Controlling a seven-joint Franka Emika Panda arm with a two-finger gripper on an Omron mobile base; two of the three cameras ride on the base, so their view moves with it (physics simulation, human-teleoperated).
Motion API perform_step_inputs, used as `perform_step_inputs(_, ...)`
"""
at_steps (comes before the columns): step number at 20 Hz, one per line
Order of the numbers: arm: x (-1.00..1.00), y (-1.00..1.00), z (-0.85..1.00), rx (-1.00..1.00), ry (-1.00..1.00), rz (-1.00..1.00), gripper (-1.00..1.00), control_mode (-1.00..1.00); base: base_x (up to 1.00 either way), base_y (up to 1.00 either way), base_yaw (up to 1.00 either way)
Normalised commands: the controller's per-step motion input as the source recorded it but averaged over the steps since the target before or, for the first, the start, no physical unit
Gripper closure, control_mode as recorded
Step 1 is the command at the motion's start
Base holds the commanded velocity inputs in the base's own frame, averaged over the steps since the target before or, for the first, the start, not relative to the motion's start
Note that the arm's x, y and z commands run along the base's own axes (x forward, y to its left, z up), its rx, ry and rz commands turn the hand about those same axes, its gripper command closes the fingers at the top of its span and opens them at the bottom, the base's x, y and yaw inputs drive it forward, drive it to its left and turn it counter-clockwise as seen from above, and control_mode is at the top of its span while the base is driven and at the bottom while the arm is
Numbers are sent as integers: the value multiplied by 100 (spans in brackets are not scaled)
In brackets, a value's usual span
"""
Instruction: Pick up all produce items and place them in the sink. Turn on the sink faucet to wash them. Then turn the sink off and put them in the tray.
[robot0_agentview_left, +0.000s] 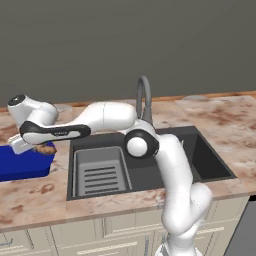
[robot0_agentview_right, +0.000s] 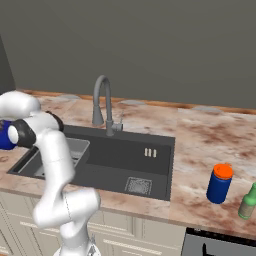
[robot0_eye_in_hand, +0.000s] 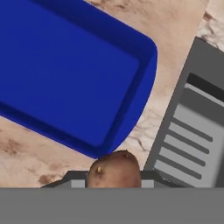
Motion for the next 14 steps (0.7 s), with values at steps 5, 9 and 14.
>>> perform_step_inputs(5, 13, 32, -17, 0, 0, 3, 100, -100, 0, 0, 0)
perform_step_inputs(9, 8, 23, -27, 0, 0, 6, 100, -100, 0, 0, 0)
perform_step_inputs(14, 9, 13, -27, 0, 0, 8, 100, -100, 0, 0, 0)
